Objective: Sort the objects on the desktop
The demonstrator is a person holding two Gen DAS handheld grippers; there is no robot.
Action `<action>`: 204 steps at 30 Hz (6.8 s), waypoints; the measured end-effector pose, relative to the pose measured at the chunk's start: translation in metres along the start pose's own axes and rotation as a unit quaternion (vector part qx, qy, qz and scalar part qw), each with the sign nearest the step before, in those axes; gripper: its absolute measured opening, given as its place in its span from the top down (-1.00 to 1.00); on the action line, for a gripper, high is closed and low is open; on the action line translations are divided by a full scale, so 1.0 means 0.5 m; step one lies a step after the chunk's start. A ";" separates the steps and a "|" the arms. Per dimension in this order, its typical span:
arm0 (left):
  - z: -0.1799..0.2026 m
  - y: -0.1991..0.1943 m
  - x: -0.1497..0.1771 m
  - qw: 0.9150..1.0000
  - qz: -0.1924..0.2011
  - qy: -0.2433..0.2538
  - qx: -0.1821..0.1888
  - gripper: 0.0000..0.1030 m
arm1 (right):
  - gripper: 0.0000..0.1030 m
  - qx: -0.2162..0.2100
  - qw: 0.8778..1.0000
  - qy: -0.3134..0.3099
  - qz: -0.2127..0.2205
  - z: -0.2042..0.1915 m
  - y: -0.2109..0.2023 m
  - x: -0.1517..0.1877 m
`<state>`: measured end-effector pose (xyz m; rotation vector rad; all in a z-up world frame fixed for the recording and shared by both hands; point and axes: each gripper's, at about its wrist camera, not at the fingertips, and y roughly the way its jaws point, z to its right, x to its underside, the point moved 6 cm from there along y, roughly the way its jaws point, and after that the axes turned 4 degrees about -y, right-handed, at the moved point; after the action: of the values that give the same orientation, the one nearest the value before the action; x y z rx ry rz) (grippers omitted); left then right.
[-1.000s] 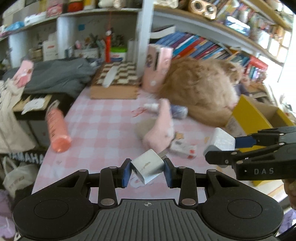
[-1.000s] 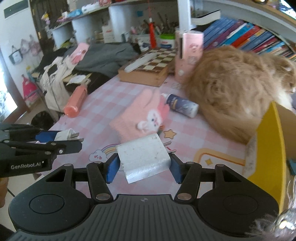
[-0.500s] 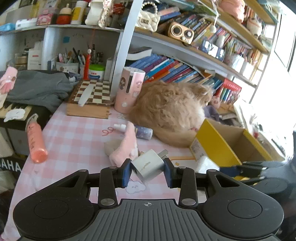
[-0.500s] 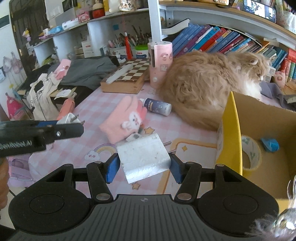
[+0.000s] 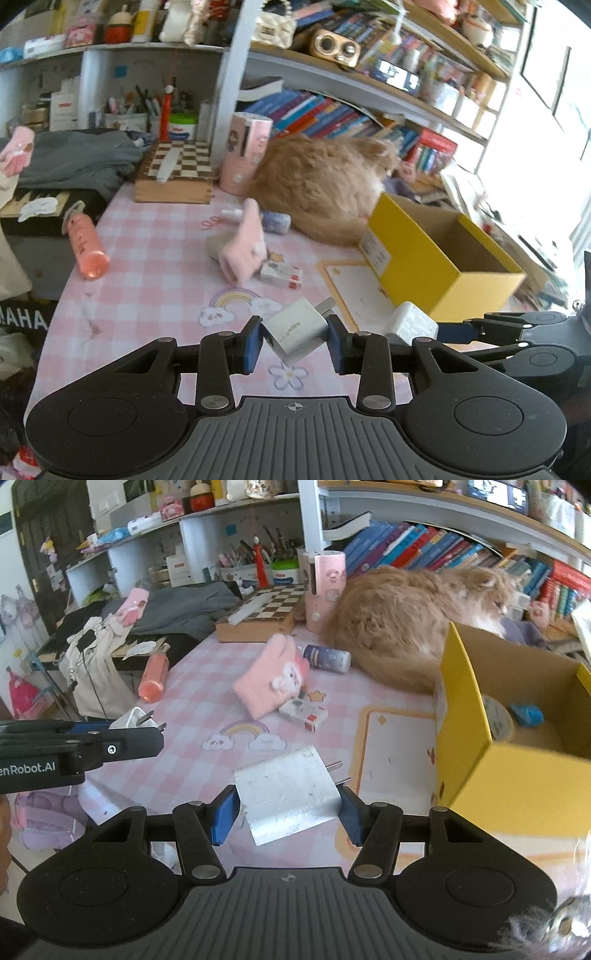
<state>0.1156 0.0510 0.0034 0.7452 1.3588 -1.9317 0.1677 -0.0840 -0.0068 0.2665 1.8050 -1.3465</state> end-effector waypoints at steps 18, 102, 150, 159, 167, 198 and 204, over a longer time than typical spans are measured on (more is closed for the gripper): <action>0.146 0.014 0.076 0.985 -0.063 0.100 0.124 0.31 | -0.06 0.092 0.992 0.088 -0.004 0.024 -0.126 0.140; 0.526 0.189 -0.001 0.974 -0.025 0.137 0.177 0.31 | -0.06 0.136 0.981 0.135 0.015 0.437 -0.242 0.137; 0.507 0.474 -0.074 0.978 -0.087 0.188 0.000 -0.12 | -0.03 0.067 0.962 -0.228 -0.134 0.614 0.085 -0.050; 0.520 0.377 -0.107 0.980 0.006 0.198 -0.006 -0.51 | -0.30 0.060 0.970 -0.228 -0.068 0.612 0.012 -0.079; 0.514 0.319 -0.125 0.986 0.040 0.160 -0.010 -0.57 | -0.32 0.050 0.983 -0.179 -0.007 0.582 -0.057 -0.081; 0.362 0.173 -0.033 0.990 0.049 0.133 -0.006 -0.77 | -0.44 0.164 0.979 0.015 0.120 0.475 -0.209 0.027; 0.314 0.151 -0.007 0.990 0.033 0.140 -0.011 -0.77 | -0.45 0.196 0.971 0.077 0.110 0.438 -0.208 0.074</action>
<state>0.1637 -0.1162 0.0093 1.0680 1.4961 -1.8077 0.1903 -0.3265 0.0242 0.7797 1.5622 -1.5462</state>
